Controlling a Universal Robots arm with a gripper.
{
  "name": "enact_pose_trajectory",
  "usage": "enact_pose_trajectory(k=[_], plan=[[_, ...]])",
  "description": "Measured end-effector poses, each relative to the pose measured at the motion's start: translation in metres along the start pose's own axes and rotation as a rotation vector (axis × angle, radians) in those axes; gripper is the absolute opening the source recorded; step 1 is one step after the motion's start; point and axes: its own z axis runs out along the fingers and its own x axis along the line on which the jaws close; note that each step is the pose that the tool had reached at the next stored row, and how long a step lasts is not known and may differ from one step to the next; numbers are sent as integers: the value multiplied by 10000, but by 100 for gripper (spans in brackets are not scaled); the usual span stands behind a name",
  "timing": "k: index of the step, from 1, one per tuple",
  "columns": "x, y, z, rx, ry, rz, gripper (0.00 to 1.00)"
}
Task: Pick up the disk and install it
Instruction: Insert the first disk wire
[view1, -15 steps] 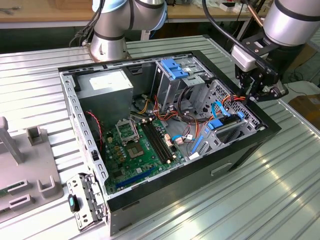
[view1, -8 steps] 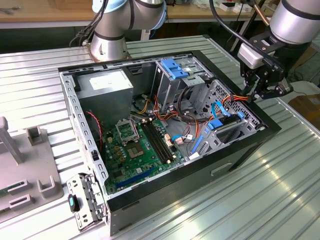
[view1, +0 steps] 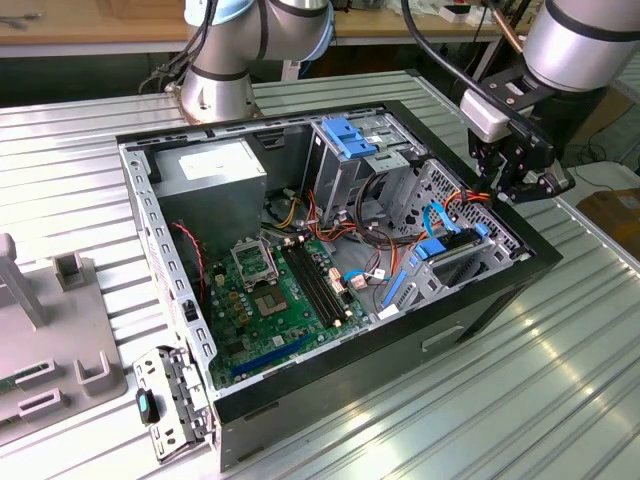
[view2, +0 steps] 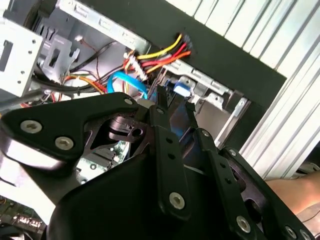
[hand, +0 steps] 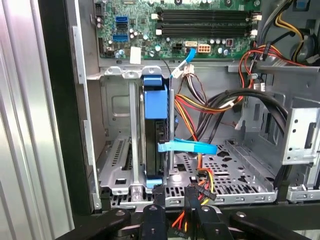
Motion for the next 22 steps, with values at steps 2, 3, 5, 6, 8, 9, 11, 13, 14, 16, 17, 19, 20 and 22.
enact_pose_trajectory(k=[2, 3, 5, 6, 8, 9, 11, 13, 14, 16, 17, 19, 20, 22], plan=[[0, 2, -1, 4, 1, -1, 30], [-1, -4, 1, -14, 1, 0, 30], [-1, -22, 5, -266, 10, 19, 30], [-1, -35, 9, -528, 20, 34, 30], [-1, -68, 18, -1323, 42, 76, 30], [-1, -74, 20, -1494, 47, 85, 30], [-1, -86, 23, -1927, 57, 108, 30], [-2, -93, 24, -2099, 58, 118, 30], [-2, -93, 24, -2102, 58, 120, 30], [-1, -93, 25, -2110, 56, 120, 30], [-1, -93, 25, -2114, 55, 120, 30], [-2, -93, 25, -2122, 55, 120, 30], [-2, -93, 25, -2127, 54, 121, 30], [-2, -93, 25, -2133, 53, 122, 30]])
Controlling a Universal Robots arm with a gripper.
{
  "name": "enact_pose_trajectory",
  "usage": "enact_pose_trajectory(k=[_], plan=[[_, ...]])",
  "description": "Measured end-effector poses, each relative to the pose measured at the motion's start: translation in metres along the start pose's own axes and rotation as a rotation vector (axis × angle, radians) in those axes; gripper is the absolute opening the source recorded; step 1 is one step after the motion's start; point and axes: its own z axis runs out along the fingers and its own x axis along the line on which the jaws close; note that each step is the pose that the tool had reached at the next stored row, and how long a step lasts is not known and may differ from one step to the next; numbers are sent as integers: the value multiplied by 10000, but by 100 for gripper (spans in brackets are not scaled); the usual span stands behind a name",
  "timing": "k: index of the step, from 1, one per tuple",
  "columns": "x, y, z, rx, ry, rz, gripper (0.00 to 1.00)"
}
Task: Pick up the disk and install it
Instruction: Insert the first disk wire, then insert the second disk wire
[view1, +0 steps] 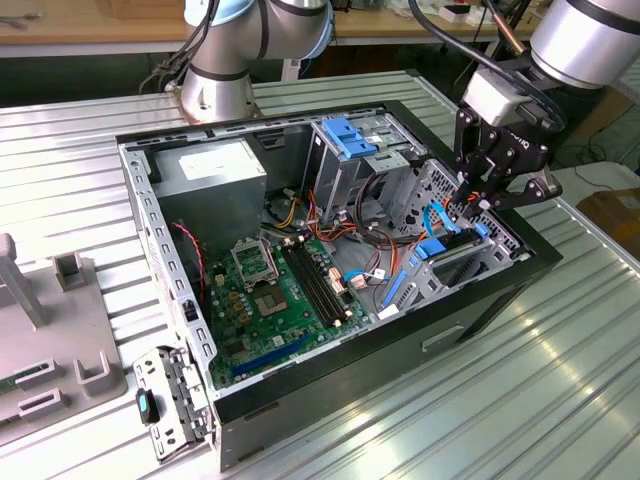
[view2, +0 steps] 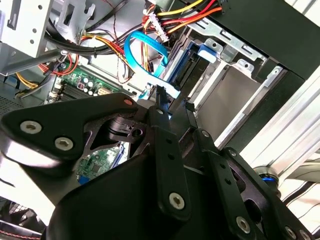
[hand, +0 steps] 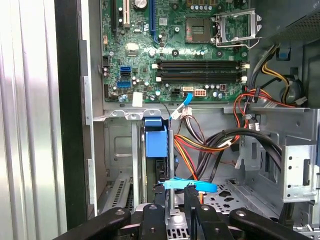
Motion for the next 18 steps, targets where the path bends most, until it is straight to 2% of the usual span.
enact_pose_trajectory(k=[16, 18], plan=[[0, -1, 0, -65, -9, 4, 30], [-2, -49, 2, -69, -11, -56, 30]])
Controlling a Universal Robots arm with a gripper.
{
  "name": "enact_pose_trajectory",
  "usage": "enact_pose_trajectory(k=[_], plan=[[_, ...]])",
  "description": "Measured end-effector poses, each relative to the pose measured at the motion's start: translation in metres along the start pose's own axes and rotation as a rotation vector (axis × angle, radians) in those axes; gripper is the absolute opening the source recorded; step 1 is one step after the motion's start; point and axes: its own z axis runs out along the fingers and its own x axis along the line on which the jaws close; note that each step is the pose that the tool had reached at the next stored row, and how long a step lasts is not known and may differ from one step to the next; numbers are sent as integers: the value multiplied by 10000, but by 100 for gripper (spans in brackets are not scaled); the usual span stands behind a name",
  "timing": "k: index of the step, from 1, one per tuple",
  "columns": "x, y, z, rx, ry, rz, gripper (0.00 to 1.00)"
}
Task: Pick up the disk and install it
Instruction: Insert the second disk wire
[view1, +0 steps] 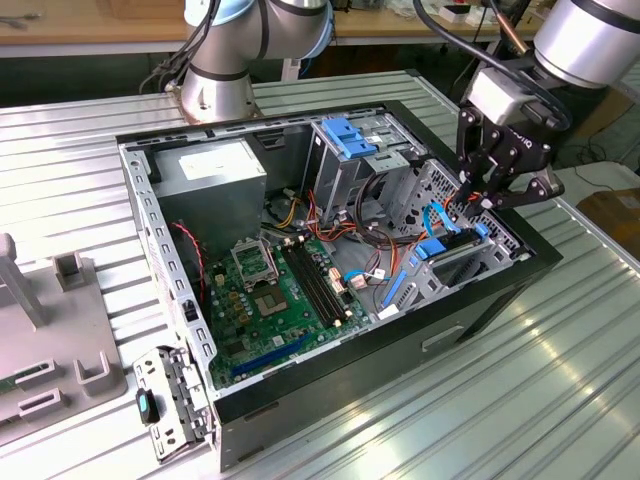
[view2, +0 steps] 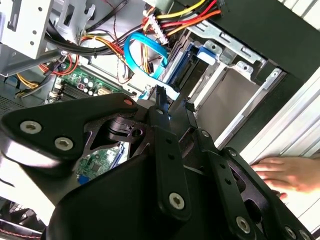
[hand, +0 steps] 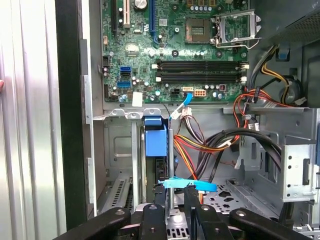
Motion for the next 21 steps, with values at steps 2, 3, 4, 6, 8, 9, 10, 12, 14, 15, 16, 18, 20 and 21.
enact_pose_trajectory(k=[2, 3, 4, 6, 8, 9, 10, 12, 14, 15, 16, 18, 20, 21], plan=[[-4, -50, 2, -4, -3, -82, 30], [-7, -71, 3, -6, -5, -117, 30], [-9, -88, 4, -8, -6, -146, 30], [-17, -136, 6, -13, -10, -239, 30], [-20, -175, 8, -16, -12, -296, 30], [-25, -239, 11, -21, -15, -391, 30], [-26, -279, 13, -25, -20, -469, 30], [-29, -345, 16, -38, -29, -717, 30], [-31, -383, 20, -58, -41, -1014, 30], [-31, -418, 23, -66, -47, -1139, 30], [-32, -472, 24, -69, -47, -1172, 30], [-35, -621, 31, -71, -50, -1219, 30], [-37, -709, 34, -74, -51, -1268, 30], [-37, -710, 34, -73, -51, -1267, 30]])
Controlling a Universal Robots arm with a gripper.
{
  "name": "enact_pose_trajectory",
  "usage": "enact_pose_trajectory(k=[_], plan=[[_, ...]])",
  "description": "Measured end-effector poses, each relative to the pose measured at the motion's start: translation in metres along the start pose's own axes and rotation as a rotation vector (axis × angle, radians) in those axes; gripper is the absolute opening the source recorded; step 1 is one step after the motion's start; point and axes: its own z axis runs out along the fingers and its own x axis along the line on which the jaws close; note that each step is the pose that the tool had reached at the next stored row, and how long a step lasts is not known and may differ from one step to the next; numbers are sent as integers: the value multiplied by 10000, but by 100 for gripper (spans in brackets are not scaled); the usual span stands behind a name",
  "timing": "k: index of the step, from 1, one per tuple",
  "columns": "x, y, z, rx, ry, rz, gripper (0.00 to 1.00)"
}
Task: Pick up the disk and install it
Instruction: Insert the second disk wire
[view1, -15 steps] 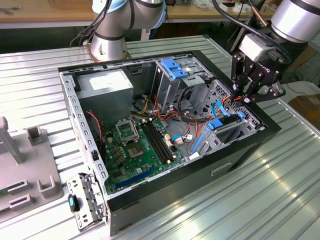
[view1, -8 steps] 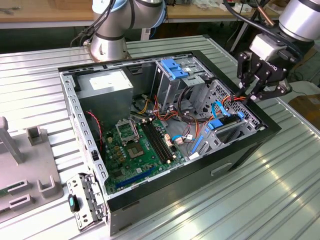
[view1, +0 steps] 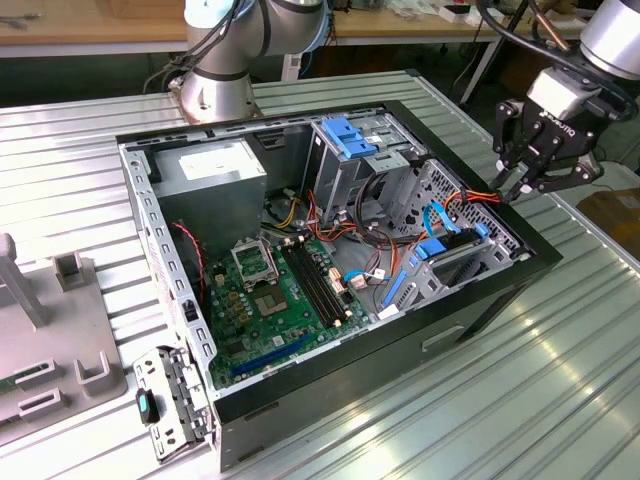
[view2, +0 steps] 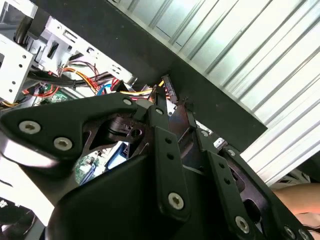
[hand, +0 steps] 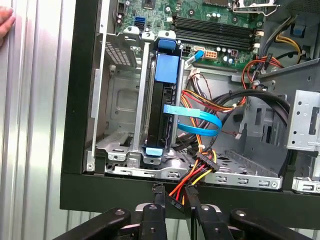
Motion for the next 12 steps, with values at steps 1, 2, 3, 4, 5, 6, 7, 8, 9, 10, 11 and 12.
enact_pose_trajectory(k=[1, 2, 3, 4, 5, 6, 7, 8, 9, 10, 11, 12], plan=[[0, -2, 0, 0, 0, -2, 30], [1, -6, 1, -1, -1, -13, 30], [2, -11, 1, -4, -2, -56, 30], [1, -19, 3, -22, -12, -367, 30], [2, -19, 4, -35, -21, -598, 30], [2, -20, 5, -44, -27, -767, 30], [2, -20, 6, -59, -38, -1041, 30], [2, -20, 10, -82, -56, -1469, 30], [2, -20, 12, -92, -63, -1671, 30], [2, -20, 13, -102, -69, -1850, 30], [3, -19, 17, -119, -81, -2160, 30], [3, -19, 21, -130, -91, -2372, 30]])
